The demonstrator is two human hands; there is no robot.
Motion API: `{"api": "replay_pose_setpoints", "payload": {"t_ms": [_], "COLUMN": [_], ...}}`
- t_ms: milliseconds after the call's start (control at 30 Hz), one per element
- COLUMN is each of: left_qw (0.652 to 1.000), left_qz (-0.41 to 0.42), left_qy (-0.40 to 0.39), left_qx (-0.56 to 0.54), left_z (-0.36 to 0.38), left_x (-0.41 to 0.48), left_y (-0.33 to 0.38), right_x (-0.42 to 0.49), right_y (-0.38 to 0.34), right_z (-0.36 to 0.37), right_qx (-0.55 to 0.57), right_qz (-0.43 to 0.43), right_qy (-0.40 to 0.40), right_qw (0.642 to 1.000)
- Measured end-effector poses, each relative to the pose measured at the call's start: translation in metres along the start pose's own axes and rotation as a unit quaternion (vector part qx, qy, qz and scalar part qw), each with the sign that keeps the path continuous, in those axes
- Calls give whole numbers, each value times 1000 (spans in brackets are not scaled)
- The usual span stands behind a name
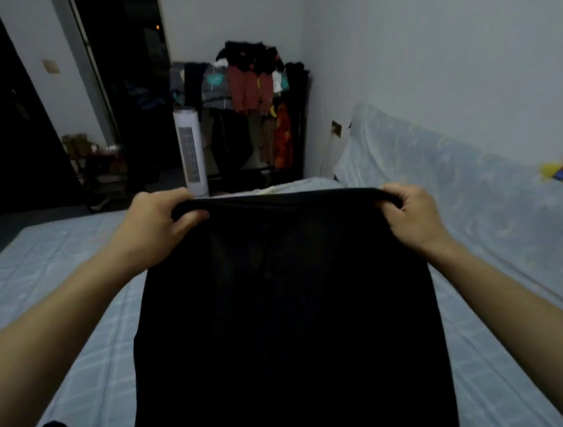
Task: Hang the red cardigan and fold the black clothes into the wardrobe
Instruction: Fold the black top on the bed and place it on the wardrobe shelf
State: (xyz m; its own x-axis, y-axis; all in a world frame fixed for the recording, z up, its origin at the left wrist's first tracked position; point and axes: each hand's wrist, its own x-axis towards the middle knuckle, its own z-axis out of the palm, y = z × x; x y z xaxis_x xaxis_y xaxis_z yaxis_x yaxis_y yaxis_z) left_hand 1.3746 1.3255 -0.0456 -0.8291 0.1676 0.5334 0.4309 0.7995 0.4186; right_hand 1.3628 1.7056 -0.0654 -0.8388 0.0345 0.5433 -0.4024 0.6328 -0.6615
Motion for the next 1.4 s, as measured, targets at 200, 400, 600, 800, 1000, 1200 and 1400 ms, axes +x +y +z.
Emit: {"api": "replay_pose_setpoints", "payload": {"t_ms": [200,400,600,800,1000,1200,1400], "left_qw": [993,984,975,963,937,918,909], "left_qz": [-99,-127,-190,-259,-219,-173,-178], "left_qy": [-51,-86,-74,-61,-271,-340,-329], "left_qx": [40,87,90,41,29,112,184], "left_z": [129,246,361,467,521,584,624], "left_x": [33,62,92,42,-43,-84,-97], "left_y": [-116,-219,-311,-341,-347,-353,-365], "right_x": [37,69,108,48,-46,-97,-104], "right_y": [122,236,334,389,404,438,466], "right_z": [131,241,339,414,464,517,542], "right_qx": [10,-8,-57,-84,-134,-239,-289], "right_qz": [101,168,166,158,87,36,24], "right_qy": [-66,-105,-99,-90,-272,-410,-387], "right_qw": [993,980,979,980,949,879,875]}}
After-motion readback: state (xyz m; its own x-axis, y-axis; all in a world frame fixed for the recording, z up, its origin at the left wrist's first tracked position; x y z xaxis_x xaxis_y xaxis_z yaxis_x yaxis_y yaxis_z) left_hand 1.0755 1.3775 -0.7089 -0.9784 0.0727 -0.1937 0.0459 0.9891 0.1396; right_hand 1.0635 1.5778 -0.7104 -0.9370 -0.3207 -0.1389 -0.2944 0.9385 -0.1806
